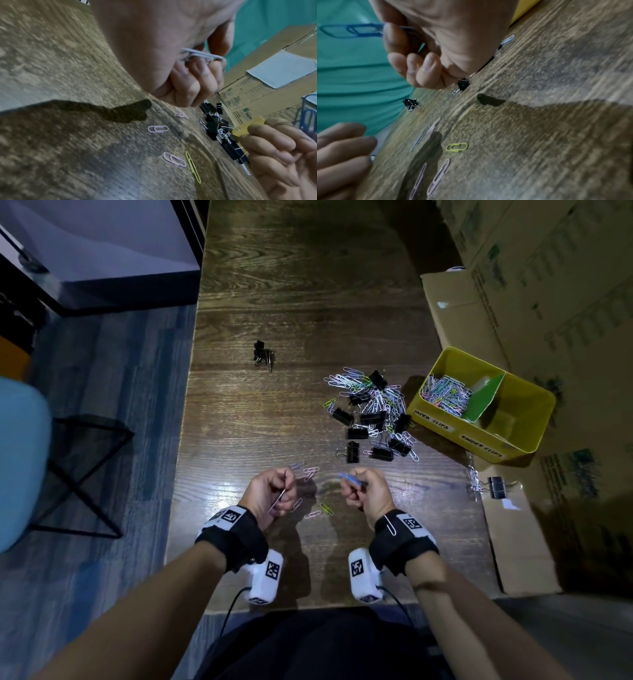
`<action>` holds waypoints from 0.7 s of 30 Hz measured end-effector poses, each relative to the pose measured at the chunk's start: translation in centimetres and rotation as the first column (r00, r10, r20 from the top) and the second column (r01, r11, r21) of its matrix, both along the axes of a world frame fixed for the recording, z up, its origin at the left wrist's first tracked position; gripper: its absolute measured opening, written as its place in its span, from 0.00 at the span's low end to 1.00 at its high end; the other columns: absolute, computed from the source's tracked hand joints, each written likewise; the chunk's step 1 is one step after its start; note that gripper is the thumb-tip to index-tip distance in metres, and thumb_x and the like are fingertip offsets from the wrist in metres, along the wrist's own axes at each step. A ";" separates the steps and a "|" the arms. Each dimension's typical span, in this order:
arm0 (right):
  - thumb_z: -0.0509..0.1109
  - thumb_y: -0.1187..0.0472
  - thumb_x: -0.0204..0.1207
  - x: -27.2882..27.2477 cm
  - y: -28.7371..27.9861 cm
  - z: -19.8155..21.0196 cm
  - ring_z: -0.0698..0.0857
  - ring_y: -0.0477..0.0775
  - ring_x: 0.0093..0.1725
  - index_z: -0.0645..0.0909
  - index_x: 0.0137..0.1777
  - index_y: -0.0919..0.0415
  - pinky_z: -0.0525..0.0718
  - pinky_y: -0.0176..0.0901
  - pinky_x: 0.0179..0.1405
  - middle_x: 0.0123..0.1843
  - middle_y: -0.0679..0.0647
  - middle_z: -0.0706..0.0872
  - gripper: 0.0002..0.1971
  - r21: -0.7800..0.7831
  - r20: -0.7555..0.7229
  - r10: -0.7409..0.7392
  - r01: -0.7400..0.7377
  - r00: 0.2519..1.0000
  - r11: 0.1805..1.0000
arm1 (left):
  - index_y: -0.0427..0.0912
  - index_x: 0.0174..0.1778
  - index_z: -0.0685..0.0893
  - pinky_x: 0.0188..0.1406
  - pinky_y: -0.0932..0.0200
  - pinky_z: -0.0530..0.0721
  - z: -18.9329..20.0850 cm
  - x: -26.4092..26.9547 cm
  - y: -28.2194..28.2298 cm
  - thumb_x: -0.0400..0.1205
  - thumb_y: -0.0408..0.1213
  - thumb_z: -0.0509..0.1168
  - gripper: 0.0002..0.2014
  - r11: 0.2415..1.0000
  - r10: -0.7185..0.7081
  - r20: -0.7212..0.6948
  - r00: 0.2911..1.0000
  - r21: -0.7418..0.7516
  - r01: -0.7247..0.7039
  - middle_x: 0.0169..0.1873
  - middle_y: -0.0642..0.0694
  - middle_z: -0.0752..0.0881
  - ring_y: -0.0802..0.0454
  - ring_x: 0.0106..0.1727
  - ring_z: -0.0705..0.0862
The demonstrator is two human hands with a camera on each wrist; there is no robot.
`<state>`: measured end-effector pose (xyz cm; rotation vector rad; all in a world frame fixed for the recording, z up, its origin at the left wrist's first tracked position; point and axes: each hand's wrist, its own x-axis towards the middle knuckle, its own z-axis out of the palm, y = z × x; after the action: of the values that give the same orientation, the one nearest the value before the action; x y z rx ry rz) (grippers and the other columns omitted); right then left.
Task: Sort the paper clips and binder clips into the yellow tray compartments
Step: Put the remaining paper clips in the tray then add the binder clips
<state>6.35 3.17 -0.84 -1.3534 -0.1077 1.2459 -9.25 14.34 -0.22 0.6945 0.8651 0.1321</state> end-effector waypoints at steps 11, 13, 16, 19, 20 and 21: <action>0.64 0.50 0.81 -0.1 -0.5 0.0 0.66 0.45 0.18 0.72 0.19 0.54 0.59 0.32 0.15 0.20 0.51 0.72 0.26 0.013 0.135 0.057 -0.059 0.989 0.998 | 0.49 0.27 0.65 0.14 0.71 0.57 -2.9 -0.5 2.7 0.79 0.54 0.65 0.21 0.950 0.249 -0.317 0.915 0.266 -0.166 0.16 0.53 0.65 0.56 0.16 0.62; 0.64 0.53 0.82 -0.2 -0.5 0.0 0.66 0.44 0.18 0.70 0.22 0.53 0.59 0.30 0.14 0.20 0.51 0.71 0.24 -0.023 0.139 0.083 -0.080 0.987 0.996 | 0.49 0.25 0.68 0.17 0.67 0.63 -3.2 0.1 3.2 0.77 0.52 0.68 0.20 0.901 0.190 -0.395 0.899 0.434 0.000 0.16 0.52 0.70 0.54 0.17 0.65; 0.61 0.58 0.84 -0.4 -0.3 0.2 0.65 0.42 0.17 0.65 0.28 0.57 0.57 0.28 0.13 0.19 0.48 0.70 0.20 -0.049 0.078 0.109 -0.105 0.991 0.993 | 0.48 0.29 0.78 0.36 0.60 0.75 -3.1 1.4 3.5 0.74 0.49 0.72 0.14 0.604 0.127 -0.594 0.794 0.681 0.413 0.27 0.49 0.84 0.51 0.30 0.79; 0.56 0.62 0.85 -0.5 0.1 0.5 0.63 0.41 0.16 0.63 0.30 0.58 0.56 0.27 0.12 0.17 0.46 0.70 0.19 -0.042 0.041 0.152 -0.151 0.987 0.988 | 0.47 0.50 0.83 0.46 0.53 0.80 -3.0 2.5 3.1 0.74 0.50 0.71 0.14 0.325 0.095 -0.755 0.649 0.639 0.697 0.46 0.42 0.89 0.42 0.49 0.85; 0.56 0.63 0.85 -0.5 0.1 0.5 0.63 0.41 0.16 0.63 0.31 0.58 0.55 0.27 0.12 0.17 0.46 0.70 0.18 -0.038 0.036 0.161 -0.159 0.986 0.987 | 0.46 0.53 0.82 0.46 0.51 0.80 -3.0 2.8 2.9 0.76 0.49 0.69 0.14 0.266 0.075 -0.789 0.610 0.606 0.750 0.49 0.39 0.88 0.39 0.52 0.84; 0.56 0.63 0.85 -0.6 0.2 0.5 0.63 0.41 0.16 0.63 0.31 0.57 0.55 0.27 0.12 0.18 0.46 0.70 0.18 -0.034 0.031 0.164 -0.163 0.986 0.986 | 0.45 0.53 0.81 0.44 0.50 0.79 -3.0 2.9 2.6 0.78 0.47 0.67 0.13 0.212 0.064 -0.808 0.585 0.584 0.784 0.50 0.37 0.87 0.37 0.52 0.84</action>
<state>5.77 3.34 -0.29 -1.4159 -0.2277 1.3665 -6.30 16.91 -3.24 2.2795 1.2854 -0.1868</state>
